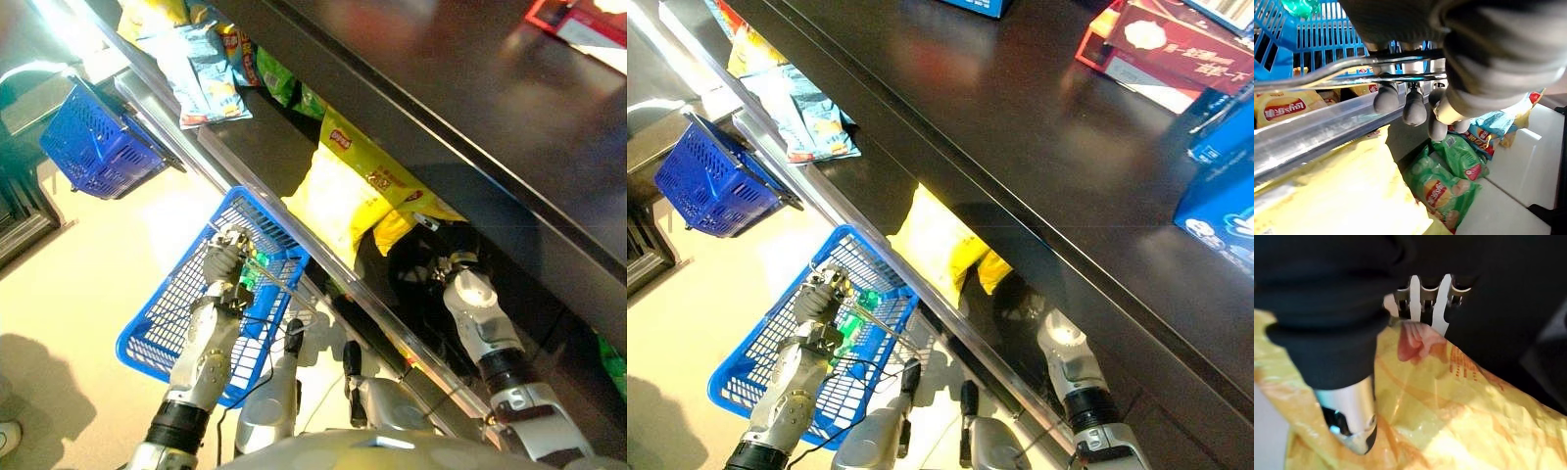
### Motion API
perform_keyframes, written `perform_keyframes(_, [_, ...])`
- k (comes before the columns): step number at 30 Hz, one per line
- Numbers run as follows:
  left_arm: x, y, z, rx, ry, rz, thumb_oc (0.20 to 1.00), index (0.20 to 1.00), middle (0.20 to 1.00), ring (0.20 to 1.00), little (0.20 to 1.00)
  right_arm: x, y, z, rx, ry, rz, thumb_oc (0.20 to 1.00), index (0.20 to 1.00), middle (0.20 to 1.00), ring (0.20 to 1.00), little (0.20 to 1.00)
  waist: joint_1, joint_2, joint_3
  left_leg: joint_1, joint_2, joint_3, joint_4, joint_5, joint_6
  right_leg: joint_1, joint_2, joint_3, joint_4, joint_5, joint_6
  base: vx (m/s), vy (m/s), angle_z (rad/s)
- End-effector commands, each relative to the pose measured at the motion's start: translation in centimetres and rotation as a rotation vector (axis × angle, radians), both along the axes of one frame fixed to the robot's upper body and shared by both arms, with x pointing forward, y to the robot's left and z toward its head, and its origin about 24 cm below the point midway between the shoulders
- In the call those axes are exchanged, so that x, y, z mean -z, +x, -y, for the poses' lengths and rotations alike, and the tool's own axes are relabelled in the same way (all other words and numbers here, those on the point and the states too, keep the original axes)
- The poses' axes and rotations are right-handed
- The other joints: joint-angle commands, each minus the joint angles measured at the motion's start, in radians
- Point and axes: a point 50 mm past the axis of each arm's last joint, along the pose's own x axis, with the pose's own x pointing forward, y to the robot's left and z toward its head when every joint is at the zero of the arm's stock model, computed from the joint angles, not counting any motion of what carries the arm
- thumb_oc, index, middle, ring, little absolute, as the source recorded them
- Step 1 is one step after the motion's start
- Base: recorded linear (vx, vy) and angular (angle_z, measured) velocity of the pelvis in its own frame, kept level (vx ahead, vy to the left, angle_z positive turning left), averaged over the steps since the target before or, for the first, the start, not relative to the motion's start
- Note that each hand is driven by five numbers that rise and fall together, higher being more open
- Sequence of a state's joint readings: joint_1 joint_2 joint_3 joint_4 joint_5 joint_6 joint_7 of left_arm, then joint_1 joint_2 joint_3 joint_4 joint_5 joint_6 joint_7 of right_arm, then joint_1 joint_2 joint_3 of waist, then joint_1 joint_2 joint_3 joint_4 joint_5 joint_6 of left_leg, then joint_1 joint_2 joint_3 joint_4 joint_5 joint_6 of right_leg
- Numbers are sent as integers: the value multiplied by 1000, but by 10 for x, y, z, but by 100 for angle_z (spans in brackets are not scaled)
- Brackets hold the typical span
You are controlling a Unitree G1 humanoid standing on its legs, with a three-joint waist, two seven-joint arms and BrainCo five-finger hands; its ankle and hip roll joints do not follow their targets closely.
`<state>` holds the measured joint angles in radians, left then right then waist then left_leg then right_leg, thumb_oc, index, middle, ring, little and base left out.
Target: Pick up the snacks into the basket
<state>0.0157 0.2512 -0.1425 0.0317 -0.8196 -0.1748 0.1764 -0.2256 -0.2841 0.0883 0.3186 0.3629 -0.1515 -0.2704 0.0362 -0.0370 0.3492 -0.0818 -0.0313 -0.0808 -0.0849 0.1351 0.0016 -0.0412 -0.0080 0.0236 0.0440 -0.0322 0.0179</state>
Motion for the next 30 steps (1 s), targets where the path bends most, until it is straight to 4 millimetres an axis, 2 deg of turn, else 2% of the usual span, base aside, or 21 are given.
perform_keyframes(1, [-78, 13, 8, 27, 25, 424, 200, 200, 200, 200, 200, -10, -1, -7, -25, -17, 82, 1000, 1000, 1000, 1000, 1000, -23, -36, -157, 13, -40, 23, 95, -165, 14, -42, -83, 15, 49, 51, 140, -94, 159, -13])
perform_keyframes(2, [-79, 13, 7, 25, 32, 427, 200, 200, 200, 200, 200, -15, 1, -12, -44, -17, 100, 1000, 1000, 1000, 1000, 1000, -29, -36, -147, 3, -45, 35, 93, -166, 21, -68, -92, 29, 44, 86, 159, -94, 160, -19])
perform_keyframes(5, [-81, 12, 4, 18, 43, 435, 200, 200, 200, 200, 200, -17, 3, -15, -61, -23, 105, 1000, 1000, 1000, 1000, 1000, -22, -37, -138, -17, -47, 56, 104, -166, 26, -102, -97, 47, 52, 115, 174, -136, 148, -57])
perform_keyframes(6, [-80, 13, 0, 6, 60, 428, 200, 200, 200, 200, 200, -21, 6, -24, -91, -23, 120, 1000, 1000, 1000, 1000, 1000, -9, -27, -123, -38, -29, 71, 120, -155, 32, -127, -73, 23, 148, 92, 170, -109, 67, -51])
perform_keyframes(7, [-80, 13, 0, 6, 60, 428, 200, 200, 200, 200, 200, -22, 6, -24, -91, -23, 121, 1000, 1000, 1000, 1000, 1000, -7, -28, -123, -40, -29, 73, 121, -156, 32, -132, -74, 25, 156, 87, 170, -212, 144, -51])
perform_keyframes(8, [-78, 10, -2, 10, 71, 422, 200, 200, 200, 200, 200, -18, 6, -29, -113, -15, 105, 1000, 1000, 1000, 1000, 1000, 10, -9, -126, -54, -5, 83, 116, -132, 36, -111, -53, -43, 259, 20, 144, -132, 81, -34])
perform_keyframes(10, [-75, 8, -2, 11, 66, 409, 200, 200, 200, 200, 200, -12, 5, -29, -109, -2, 84, 1000, 1000, 1000, 1000, 1000, 16, -7, -136, -56, -2, 86, 107, -123, 39, -92, -41, -55, 307, -11, 135, -90, 22, -26])
perform_keyframes(11, [-72, 6, -3, 20, 59, 397, 200, 200, 200, 200, 200, -7, 4, -30, -113, 50, 65, 1000, 1000, 1000, 1000, 1000, 29, -22, -161, -66, -8, 86, 104, -114, 36, -42, 1, -27, 304, -51, 122, -23, -42, -4])
perform_keyframes(12, [-72, 6, -3, 20, 60, 397, 200, 200, 200, 200, 200, -6, 4, -30, -113, 51, 65, 1000, 1000, 1000, 1000, 1000, 30, -22, -161, -64, -9, 87, 105, -115, 36, -40, 0, -26, 303, -51, 122, -41, -64, 8])
perform_keyframes(14, [-73, 4, -3, 31, 55, 405, 200, 200, 200, 200, 200, -4, 6, -32, -111, 76, 49, 1000, 1000, 1000, 1000, 1000, 74, -52, -185, -104, -19, 105, 118, -104, 30, 51, -10, -40, 173, -105, 100, -135, -100, 4])
perform_keyframes(15, [-72, 3, -3, 33, 52, 400, 200, 200, 200, 200, 200, -2, 8, -32, -106, 76, 39, 1000, 1000, 1000, 1000, 1000, 76, -54, -185, -117, -16, 106, 116, -90, 23, 53, -3, -25, 139, -115, 90, -151, -102, -36])
perform_keyframes(16, [-72, 3, -3, 33, 52, 400, 200, 200, 200, 200, 200, -2, 8, -32, -107, 76, 40, 1000, 1000, 1000, 1000, 1000, 76, -54, -186, -117, -15, 106, 116, -89, 22, 53, -3, -25, 137, -114, 90, -163, -133, -54])
perform_keyframes(17, [-71, 2, -4, 34, 47, 398, 200, 200, 200, 200, 200, -8, 11, -32, -108, 80, 58, 1000, 1000, 1000, 1000, 1000, 69, -45, -180, -140, 3, 101, 107, -45, 6, 40, 29, 22, 110, -110, 69, -154, -131, -24])
perform_keyframes(21, [-69, -1, -4, 38, 47, 385, 200, 200, 200, 200, 200, -11, 7, -26, -104, 32, 78, 1000, 1000, 1000, 1000, 1000, 51, -22, -157, -188, 7, 61, 87, 22, -24, 39, 53, 9, 44, -102, 34, -185, -140, 20])
perform_keyframes(22, [-69, 0, -4, 38, 46, 386, 200, 200, 200, 200, 200, -12, 7, -25, -104, 31, 78, 1000, 1000, 1000, 1000, 1000, 48, -20, -157, -189, 7, 58, 88, 23, -25, 39, 53, 6, 43, -101, 33, -286, -42, 34])
perform_keyframes(24, [-72, 2, 1, 54, 35, 405, 200, 200, 200, 200, 200, -17, 5, -15, -76, -2, 97, 1000, 1000, 1000, 1000, 1000, 28, -12, -129, -199, -32, 37, 196, -34, -34, 7, 34, -24, 53, -70, 31, -322, 2, 31])
perform_keyframes(26, [-72, 2, 5, 79, 24, 412, 200, 200, 200, 200, 200, -17, 2, -10, -66, -12, 101, 1000, 1000, 1000, 1000, 1000, -3, -29, -130, -174, -57, 45, 319, -155, -28, -5, -4, -54, 47, -49, 40, -203, 29, 52])
perform_keyframes(27, [-72, 2, 5, 79, 24, 412, 200, 200, 200, 200, 200, -17, 2, -10, -66, -12, 102, 1000, 1000, 1000, 1000, 1000, -4, -29, -132, -178, -56, 45, 318, -152, -29, -8, -3, -55, 45, -46, 40, -136, 74, 72])
perform_keyframes(28, [-71, 1, 6, 83, 9, 412, 200, 200, 200, 200, 200, -15, -2, -10, -77, -10, 99, 1000, 1000, 1000, 1000, 1000, -16, -35, -145, -138, -50, 31, 354, -212, -31, -12, -23, -56, 37, -33, 47, -74, 54, 16])
perform_keyframes(29, [-71, 1, 6, 83, 9, 412, 200, 200, 200, 200, 200, -15, -2, -10, -77, -10, 99, 1000, 1000, 1000, 1000, 1000, -17, -35, -146, -140, -50, 30, 353, -209, -31, -14, -22, -56, 36, -31, 47, -92, 151, -29])
perform_keyframes(30, [-69, 2, 7, 75, -12, 402, 200, 200, 200, 200, 200, -8, -5, -11, -83, 13, 78, 1000, 1000, 1000, 1000, 1000, -33, -29, -171, -64, -10, 17, 323, -237, -39, -15, -33, -61, 28, -26, 55, -29, 97, -30])
